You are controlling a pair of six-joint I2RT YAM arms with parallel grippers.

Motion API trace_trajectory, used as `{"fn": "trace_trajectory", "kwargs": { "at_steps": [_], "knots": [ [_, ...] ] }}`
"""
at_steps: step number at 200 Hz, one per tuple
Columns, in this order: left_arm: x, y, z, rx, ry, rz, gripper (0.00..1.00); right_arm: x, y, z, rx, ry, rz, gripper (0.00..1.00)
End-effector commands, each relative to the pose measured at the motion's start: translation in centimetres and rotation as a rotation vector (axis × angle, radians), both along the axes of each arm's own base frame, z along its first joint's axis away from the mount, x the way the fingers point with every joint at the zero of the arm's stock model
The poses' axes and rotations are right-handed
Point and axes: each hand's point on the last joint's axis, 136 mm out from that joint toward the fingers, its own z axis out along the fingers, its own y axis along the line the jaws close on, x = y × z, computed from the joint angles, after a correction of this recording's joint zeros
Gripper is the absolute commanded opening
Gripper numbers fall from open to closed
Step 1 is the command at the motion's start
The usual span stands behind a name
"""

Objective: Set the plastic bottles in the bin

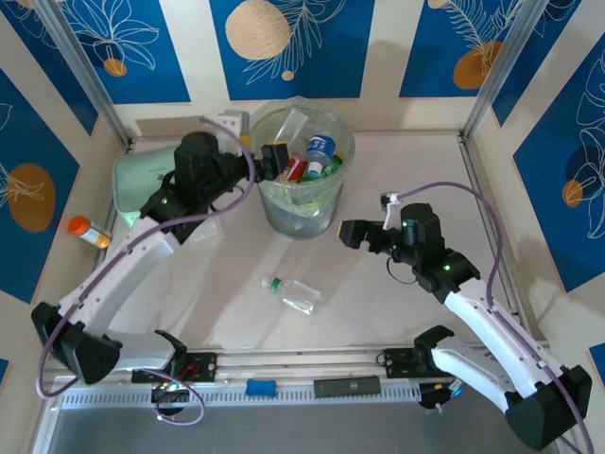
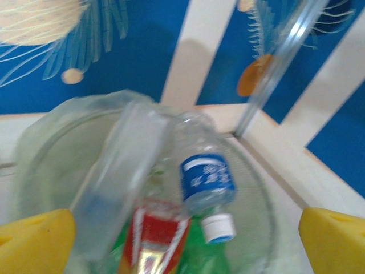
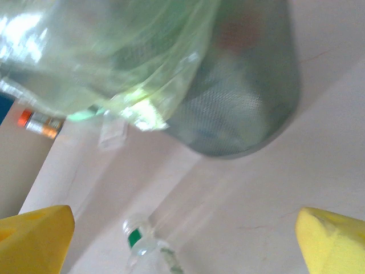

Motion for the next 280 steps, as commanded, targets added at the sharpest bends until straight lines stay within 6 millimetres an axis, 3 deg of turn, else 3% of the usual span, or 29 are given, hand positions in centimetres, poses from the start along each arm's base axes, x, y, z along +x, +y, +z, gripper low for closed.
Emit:
{"fn": "trace_trajectory", "kwargs": {
  "at_steps": [1, 32, 61, 98, 140, 193, 240, 280],
  "knots": [
    [0.6, 4.1, -1.8, -0.04, -0.013, 0.186, 1.0, -1.5, 2.8, -1.6, -0.049, -0.004, 0.125, 1.0],
    [-0.9, 8.1, -8.6, 0.003, 0.117, 0.308, 1.0, -3.6, 6.5, -3.9, -0.199, -0.032, 0.261, 1.0],
    [-2.8, 10.9, -15.0, 0.023, 0.262, 0.364, 1.0, -4.3, 8.1, -6.9, -0.421, -0.029, 0.343, 1.0],
    [-4.6, 13.3, -19.4, 0.028, 0.367, 0.418, 1.0, -5.4, 10.7, -10.1, -0.592, -0.006, 0.488, 1.0],
    [-5.0, 13.3, -22.1, -0.026, 0.425, 0.41, 1.0, -6.1, 13.4, -13.1, -0.704, 0.046, 0.624, 1.0],
    [-5.1, 13.8, -22.5, -0.017, 0.431, 0.407, 1.0, -7.2, 14.8, -17.0, -0.799, 0.134, 0.743, 0.96],
    [-5.5, 14.3, -23.3, -0.015, 0.454, 0.41, 1.0, -8.0, 15.7, -19.5, -0.855, 0.18, 0.821, 0.87],
    [-5.6, 14.7, -23.0, -0.022, 0.444, 0.422, 1.0, -8.1, 15.8, -20.2, -0.877, 0.182, 0.841, 0.68]
  ]
}}
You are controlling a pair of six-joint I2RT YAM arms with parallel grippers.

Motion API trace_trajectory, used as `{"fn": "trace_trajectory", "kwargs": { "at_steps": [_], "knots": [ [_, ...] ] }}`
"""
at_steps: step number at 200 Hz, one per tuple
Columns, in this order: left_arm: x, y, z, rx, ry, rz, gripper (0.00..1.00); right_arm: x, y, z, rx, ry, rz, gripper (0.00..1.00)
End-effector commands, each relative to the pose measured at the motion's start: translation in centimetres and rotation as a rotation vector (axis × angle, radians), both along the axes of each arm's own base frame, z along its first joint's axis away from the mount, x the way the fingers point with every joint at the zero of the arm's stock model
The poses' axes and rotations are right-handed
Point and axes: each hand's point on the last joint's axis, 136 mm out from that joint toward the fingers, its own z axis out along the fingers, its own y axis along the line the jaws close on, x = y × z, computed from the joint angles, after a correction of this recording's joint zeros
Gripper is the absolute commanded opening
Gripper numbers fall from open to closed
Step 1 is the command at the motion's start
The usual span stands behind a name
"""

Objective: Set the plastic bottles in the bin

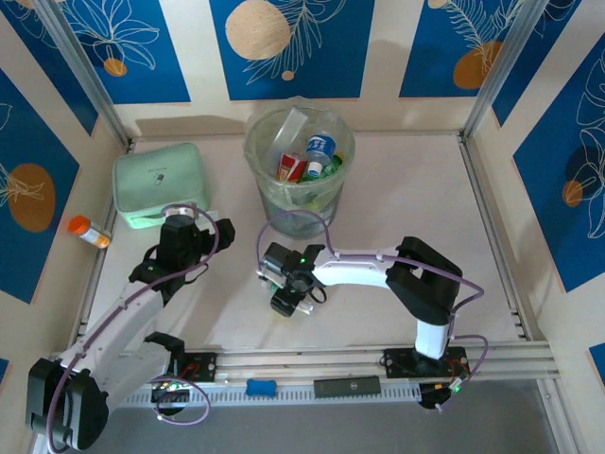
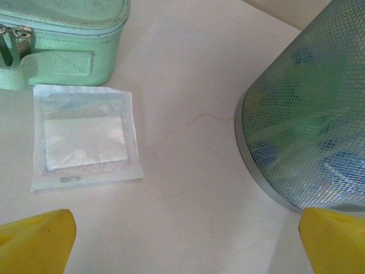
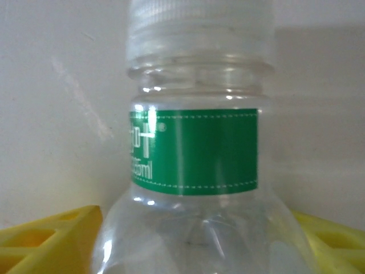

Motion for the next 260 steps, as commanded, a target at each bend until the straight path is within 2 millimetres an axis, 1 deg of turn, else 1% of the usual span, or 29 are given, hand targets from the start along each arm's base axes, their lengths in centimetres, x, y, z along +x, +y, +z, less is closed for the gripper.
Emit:
{"fn": "trace_trajectory", "kwargs": {
  "at_steps": [1, 16, 37, 51, 67, 84, 111, 116, 139, 165, 175, 191, 203, 222, 244, 260],
  "knots": [
    [-0.1, 0.3, 0.2, -0.014, -0.011, 0.005, 1.0, -0.4, 0.5, 0.4, 0.0, 0.017, 0.033, 0.68],
    [-0.1, 0.4, 0.3, -0.014, -0.012, 0.008, 1.0, -0.4, 0.6, 0.5, 0.006, 0.013, 0.032, 0.6],
    [0.0, 0.6, 0.4, -0.018, -0.016, 0.015, 1.0, -0.3, 0.8, 1.1, 0.021, 0.005, 0.03, 0.53],
    [0.1, 0.8, 0.4, -0.017, -0.019, 0.023, 1.0, -0.1, 1.2, 2.1, 0.048, -0.01, 0.03, 0.51],
    [0.3, 1.4, 0.3, -0.017, -0.021, 0.039, 1.0, 0.3, 1.8, 4.1, 0.099, -0.035, 0.023, 0.49],
    [0.6, 2.2, 0.4, -0.036, -0.024, 0.059, 1.0, 1.2, 2.7, 7.4, 0.19, -0.063, 0.005, 0.49],
    [0.9, 3.5, 0.3, -0.075, -0.027, 0.089, 1.0, 3.3, 3.8, 13.8, 0.357, -0.086, -0.03, 0.49],
    [1.0, 3.7, 0.2, -0.084, -0.025, 0.096, 1.0, 3.9, 4.1, 15.2, 0.39, -0.092, -0.038, 0.49],
    [0.9, 4.4, -0.3, -0.124, -0.019, 0.113, 1.0, 6.9, 4.4, 20.7, 0.496, -0.12, -0.109, 0.48],
    [0.4, 4.6, -1.2, -0.132, -0.001, 0.11, 1.0, 10.0, 4.9, 26.9, 0.62, -0.163, -0.183, 0.47],
    [0.1, 4.6, -1.5, -0.131, 0.003, 0.107, 1.0, 10.9, 5.0, 28.8, 0.66, -0.174, -0.204, 0.47],
    [-0.3, 4.6, -1.8, -0.124, 0.008, 0.101, 1.0, 12.6, 5.0, 31.3, 0.709, -0.187, -0.247, 0.46],
    [-0.6, 4.7, -2.0, -0.113, 0.011, 0.097, 1.0, 14.1, 4.8, 32.7, 0.737, -0.201, -0.287, 0.46],
    [-0.8, 4.8, -1.9, -0.092, 0.008, 0.093, 1.0, 16.8, 4.3, 33.8, 0.766, -0.228, -0.374, 0.46],
    [-1.0, 4.8, -1.8, -0.077, 0.003, 0.082, 1.0, 19.3, 4.3, 34.0, 0.807, -0.2, -0.456, 0.46],
    [-1.1, 4.8, -1.8, -0.07, 0.004, 0.077, 1.0, 20.6, 4.8, 33.4, 0.803, -0.201, -0.495, 0.46]
  ]
}}
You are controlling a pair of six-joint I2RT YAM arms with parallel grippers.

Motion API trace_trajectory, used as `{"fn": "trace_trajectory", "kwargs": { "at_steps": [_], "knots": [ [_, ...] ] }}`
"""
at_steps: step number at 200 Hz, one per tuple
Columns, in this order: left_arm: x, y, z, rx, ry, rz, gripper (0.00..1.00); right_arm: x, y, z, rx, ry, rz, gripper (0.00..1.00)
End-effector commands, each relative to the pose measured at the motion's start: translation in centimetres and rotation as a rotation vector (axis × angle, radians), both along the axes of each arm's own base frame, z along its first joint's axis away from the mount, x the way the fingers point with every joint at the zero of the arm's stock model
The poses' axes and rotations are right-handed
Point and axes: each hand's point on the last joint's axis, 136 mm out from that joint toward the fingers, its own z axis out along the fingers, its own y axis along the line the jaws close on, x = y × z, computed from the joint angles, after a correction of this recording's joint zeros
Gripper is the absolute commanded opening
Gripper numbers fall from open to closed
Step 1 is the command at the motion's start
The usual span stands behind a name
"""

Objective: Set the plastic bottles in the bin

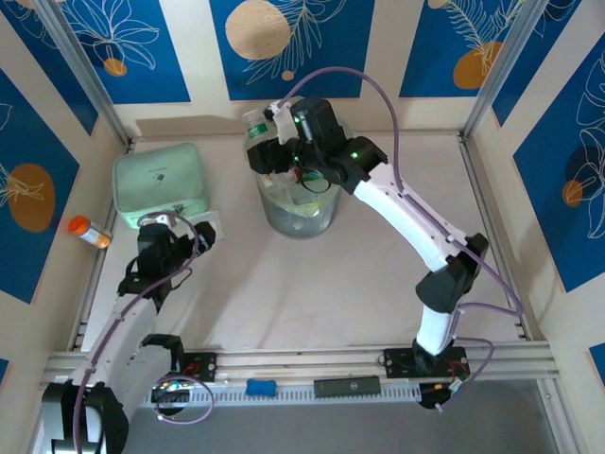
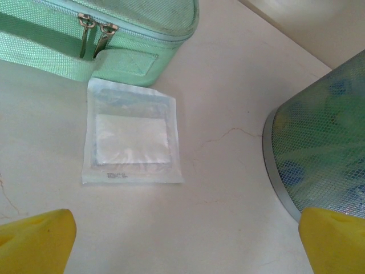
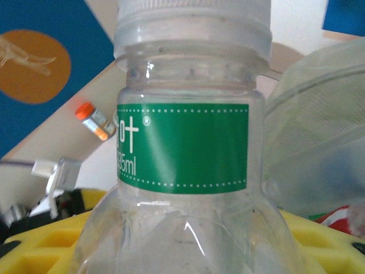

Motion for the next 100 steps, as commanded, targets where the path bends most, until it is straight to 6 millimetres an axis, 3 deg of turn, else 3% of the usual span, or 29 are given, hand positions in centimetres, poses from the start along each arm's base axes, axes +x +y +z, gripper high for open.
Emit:
{"fn": "trace_trajectory", "kwargs": {
  "at_steps": [1, 64, 100],
  "knots": [
    [-0.5, 0.2, -0.2, 0.024, 0.008, -0.02, 1.0, 1.7, 0.5, -1.4, 0.025, 0.084, -0.06, 0.46],
    [-0.4, 0.0, -0.2, 0.029, 0.002, -0.034, 1.0, 4.6, 0.7, -5.2, -0.094, 0.109, -0.166, 0.46],
    [-0.4, -0.1, -0.2, 0.026, 0.002, -0.04, 1.0, 5.6, -0.5, -5.7, -0.119, 0.107, -0.223, 0.46]
  ]
}}
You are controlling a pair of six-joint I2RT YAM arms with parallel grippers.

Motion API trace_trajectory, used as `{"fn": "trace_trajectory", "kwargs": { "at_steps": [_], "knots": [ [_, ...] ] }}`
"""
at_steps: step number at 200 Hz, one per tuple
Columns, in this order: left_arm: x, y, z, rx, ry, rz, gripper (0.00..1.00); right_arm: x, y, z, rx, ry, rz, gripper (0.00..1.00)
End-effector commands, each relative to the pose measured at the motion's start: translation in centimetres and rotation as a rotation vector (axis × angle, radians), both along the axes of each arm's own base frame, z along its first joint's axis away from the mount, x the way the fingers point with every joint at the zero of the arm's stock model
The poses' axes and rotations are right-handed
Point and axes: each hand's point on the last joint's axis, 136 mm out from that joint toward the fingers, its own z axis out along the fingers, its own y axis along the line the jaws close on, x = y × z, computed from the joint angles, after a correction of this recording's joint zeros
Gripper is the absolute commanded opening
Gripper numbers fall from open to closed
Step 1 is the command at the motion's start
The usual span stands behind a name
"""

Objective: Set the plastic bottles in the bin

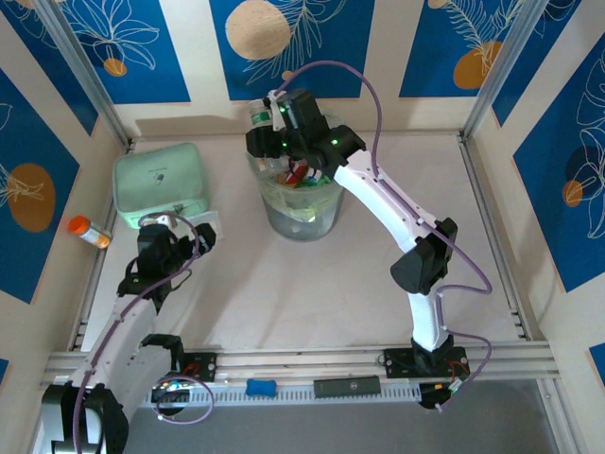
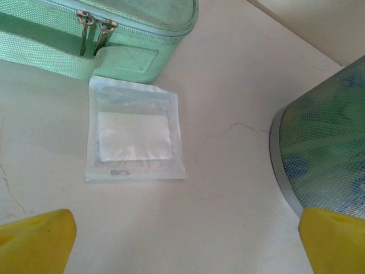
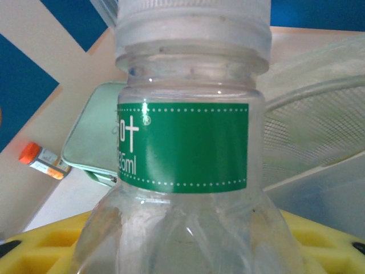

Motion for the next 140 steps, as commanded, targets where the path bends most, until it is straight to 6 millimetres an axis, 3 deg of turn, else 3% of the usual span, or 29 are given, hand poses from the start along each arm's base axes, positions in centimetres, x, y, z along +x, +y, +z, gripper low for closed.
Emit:
{"fn": "trace_trajectory", "kwargs": {
  "at_steps": [1, 35, 56, 92, 140],
  "knots": [
    [-0.1, -0.1, 0.0, 0.005, -0.006, -0.023, 1.0, 0.1, -0.8, -3.2, -0.08, 0.077, -0.043, 0.46],
    [-0.2, -0.1, 0.1, 0.002, -0.006, -0.022, 1.0, 0.9, -1.3, -2.2, -0.052, 0.053, -0.061, 0.46],
    [-0.2, -0.1, 0.1, 0.001, -0.006, -0.023, 1.0, 0.9, -1.1, -2.6, -0.047, 0.065, -0.055, 0.47],
    [-0.2, 0.0, 0.3, 0.006, -0.008, -0.022, 1.0, 1.0, -1.4, -3.3, -0.053, 0.09, -0.084, 0.6],
    [-0.2, 0.0, 0.7, 0.007, -0.014, -0.021, 1.0, 1.1, -2.3, 0.9, -0.012, -0.011, -0.105, 0.75]
  ]
}}
